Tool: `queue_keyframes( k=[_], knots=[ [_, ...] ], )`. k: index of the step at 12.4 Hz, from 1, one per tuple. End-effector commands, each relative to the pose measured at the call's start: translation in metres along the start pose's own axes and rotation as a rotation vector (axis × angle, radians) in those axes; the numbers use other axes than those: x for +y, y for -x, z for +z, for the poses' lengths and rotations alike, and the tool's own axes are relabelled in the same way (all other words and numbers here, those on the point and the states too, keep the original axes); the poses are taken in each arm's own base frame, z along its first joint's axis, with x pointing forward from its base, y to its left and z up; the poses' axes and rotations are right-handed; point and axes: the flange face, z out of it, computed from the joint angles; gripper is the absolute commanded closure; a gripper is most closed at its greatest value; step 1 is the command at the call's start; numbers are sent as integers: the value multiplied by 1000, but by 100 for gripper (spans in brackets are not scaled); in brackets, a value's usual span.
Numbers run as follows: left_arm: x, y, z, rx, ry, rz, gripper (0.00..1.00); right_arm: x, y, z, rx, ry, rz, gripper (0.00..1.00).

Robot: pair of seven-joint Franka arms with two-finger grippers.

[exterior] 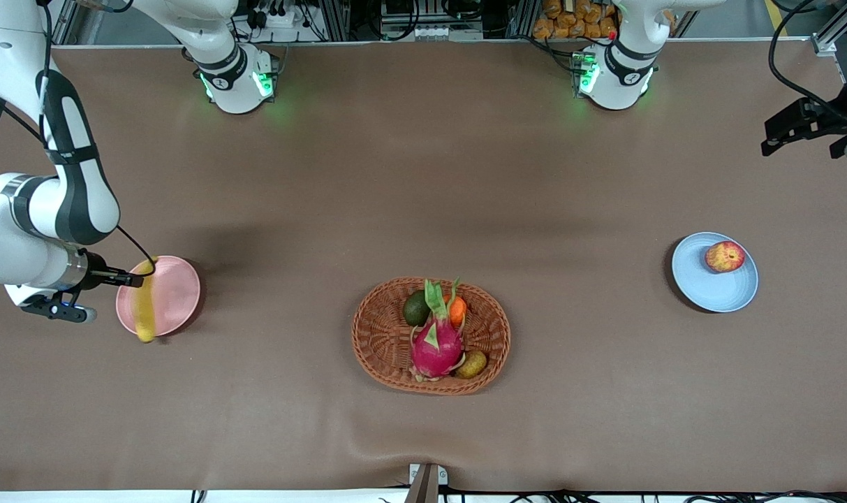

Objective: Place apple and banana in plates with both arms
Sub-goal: 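Carry the banana over the pink plate with the right gripper, then lower the banana onto the pink plate and open the right gripper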

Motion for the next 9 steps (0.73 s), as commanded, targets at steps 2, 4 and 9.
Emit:
queue_keyframes(
  k=[2,4,9],
  knots=[
    [1,-1,-2,14,-12,-4,0,-48,17,-47,28,27,-98,0],
    [2,-1,0,11,14,-11,0,-92,25,-83,68,29,-158,0],
    [2,0,1,6,22,-27,0,-116,47,-175,84,-62,-165,0]
  ],
)
